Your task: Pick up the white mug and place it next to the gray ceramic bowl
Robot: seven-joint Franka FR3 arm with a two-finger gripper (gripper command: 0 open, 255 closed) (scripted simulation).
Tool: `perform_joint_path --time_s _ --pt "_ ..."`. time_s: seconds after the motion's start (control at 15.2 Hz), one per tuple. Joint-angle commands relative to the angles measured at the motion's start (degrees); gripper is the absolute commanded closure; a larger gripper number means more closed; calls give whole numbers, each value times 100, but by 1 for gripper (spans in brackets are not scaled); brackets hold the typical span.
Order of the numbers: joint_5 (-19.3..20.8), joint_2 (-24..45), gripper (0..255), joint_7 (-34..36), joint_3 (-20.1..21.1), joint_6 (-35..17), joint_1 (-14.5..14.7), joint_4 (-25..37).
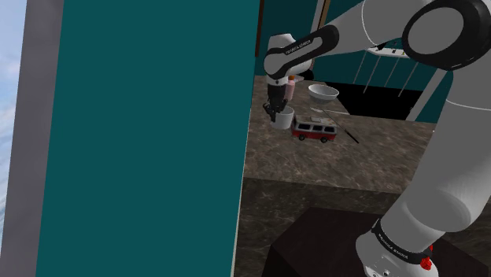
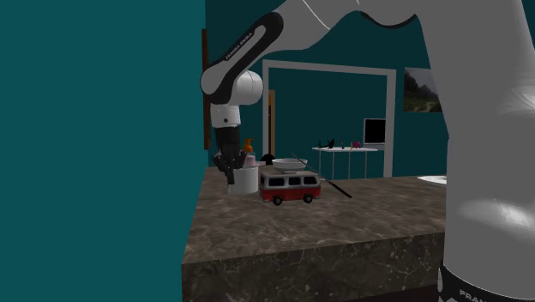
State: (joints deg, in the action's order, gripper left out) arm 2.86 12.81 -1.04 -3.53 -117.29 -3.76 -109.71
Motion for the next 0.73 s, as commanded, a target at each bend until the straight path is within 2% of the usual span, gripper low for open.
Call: perform_joint_path --time_s 0.0,0.66 --pt "0 -54 255 -9 -2 148 -1 93" --pt "1 -304 255 -37 -2 853 5 550"
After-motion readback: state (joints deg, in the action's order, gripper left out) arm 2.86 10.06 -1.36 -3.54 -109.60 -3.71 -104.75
